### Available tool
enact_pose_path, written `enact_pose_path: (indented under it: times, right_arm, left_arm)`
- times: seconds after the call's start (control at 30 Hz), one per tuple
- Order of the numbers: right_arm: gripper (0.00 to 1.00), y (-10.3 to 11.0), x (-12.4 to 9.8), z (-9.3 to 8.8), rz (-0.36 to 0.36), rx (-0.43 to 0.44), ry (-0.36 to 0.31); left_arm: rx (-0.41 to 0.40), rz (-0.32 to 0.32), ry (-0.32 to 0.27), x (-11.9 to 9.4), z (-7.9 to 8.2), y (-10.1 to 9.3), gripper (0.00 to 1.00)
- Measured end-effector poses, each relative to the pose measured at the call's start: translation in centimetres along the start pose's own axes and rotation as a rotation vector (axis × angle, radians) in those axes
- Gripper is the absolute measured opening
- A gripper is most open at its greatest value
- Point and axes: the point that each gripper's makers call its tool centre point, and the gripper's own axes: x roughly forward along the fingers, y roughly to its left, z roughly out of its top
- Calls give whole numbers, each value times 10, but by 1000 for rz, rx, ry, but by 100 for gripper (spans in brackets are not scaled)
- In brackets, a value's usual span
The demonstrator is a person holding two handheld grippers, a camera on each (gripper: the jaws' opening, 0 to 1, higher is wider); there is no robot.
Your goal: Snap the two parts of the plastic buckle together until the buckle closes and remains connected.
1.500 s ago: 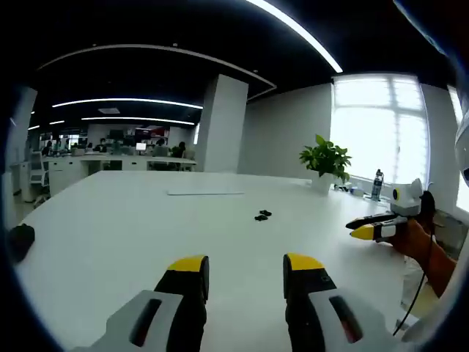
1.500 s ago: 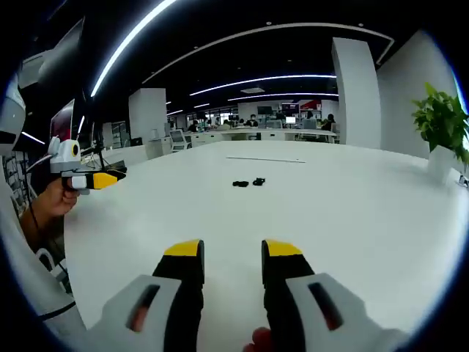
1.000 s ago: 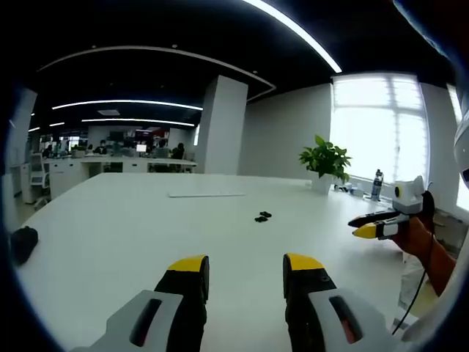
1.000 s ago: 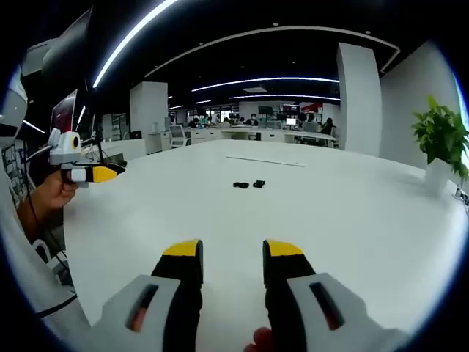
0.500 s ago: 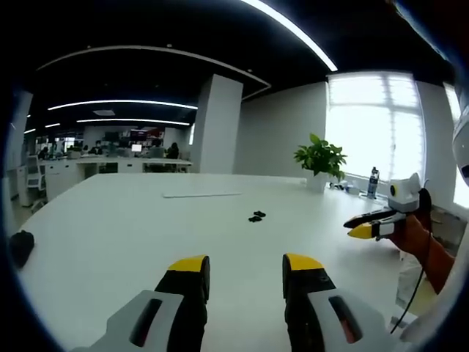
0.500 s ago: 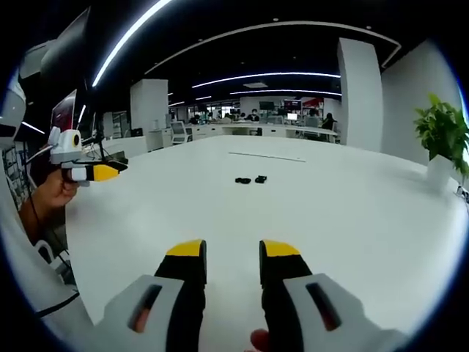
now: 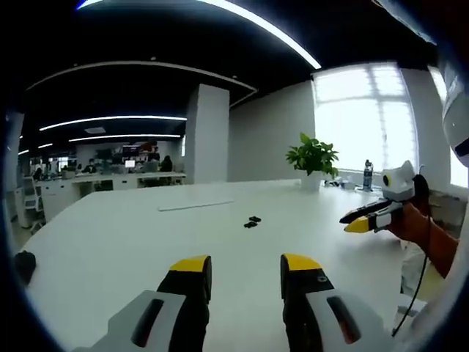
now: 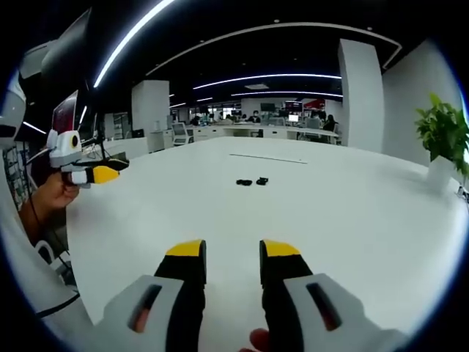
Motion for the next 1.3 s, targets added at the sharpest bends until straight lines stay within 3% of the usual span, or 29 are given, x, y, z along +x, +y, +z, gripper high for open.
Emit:
enact_pose_path:
  times: [0.3,0.67,0.9,1.3]
  right_arm:
    - [30,-1,2,-4,5,-12,23]
    - [30,-5,7,1,3,-44,40]
    - [30,-9,9,2,0,-57,47]
    - [31,-13,13,-2,-5,-67,68]
  left_arm:
    - [-10,13,21,-3,-3,5,35]
    - [0,13,2,-4,2,8,36]
    - [-15,22,26,-3,0,13,35]
    - [-25,15,-13,3,7,16,35]
